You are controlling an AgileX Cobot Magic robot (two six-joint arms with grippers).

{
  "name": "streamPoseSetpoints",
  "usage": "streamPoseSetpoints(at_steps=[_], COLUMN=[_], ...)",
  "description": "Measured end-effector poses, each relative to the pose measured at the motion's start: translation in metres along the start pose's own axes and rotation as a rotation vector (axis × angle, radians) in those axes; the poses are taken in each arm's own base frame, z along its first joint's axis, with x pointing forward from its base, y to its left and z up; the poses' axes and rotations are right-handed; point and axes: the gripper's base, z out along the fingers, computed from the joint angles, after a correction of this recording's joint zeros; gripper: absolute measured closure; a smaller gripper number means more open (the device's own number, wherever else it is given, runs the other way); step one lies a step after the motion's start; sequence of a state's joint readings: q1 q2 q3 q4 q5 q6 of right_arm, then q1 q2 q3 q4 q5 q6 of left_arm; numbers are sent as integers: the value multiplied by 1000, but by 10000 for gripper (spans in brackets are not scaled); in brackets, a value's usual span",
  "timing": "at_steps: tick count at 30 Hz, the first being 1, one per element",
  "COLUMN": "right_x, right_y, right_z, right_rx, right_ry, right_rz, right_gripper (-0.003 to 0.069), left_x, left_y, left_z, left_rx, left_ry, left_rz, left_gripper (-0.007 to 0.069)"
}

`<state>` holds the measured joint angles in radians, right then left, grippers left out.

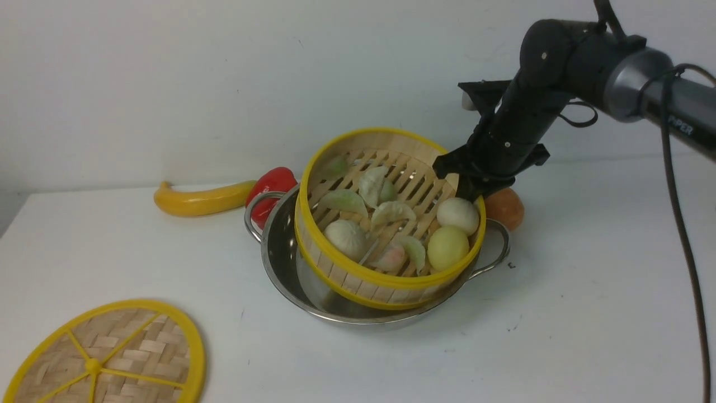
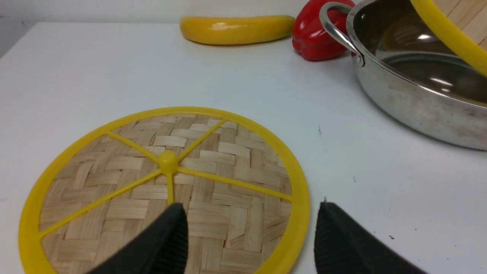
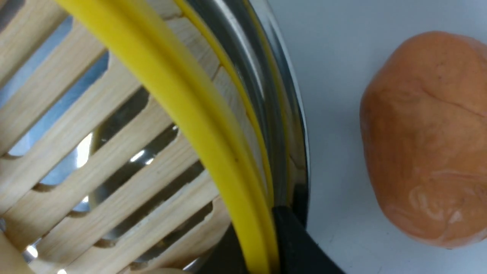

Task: Place the steamer in the pot on the white table, and put the lid on the steamer.
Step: 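Place the bamboo steamer basket of food into the steel pot with the right gripper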

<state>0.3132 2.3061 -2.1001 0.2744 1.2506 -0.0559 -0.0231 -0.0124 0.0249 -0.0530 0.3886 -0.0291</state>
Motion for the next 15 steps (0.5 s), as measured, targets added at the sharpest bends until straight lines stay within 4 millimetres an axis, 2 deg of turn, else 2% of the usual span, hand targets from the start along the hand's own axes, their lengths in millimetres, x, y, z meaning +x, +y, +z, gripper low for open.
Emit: streamPoseSetpoints(at_steps=[15], right_x=[-1], right_y=[1], right_z=[2], right_rx=[0], right_ry=[-4], right_rz=[-46], right_gripper=[638], left_x=[0], left_y=[0], left_z=[0], left_rx=[0], left_ry=[0], left_rz=[0], left_gripper=[204])
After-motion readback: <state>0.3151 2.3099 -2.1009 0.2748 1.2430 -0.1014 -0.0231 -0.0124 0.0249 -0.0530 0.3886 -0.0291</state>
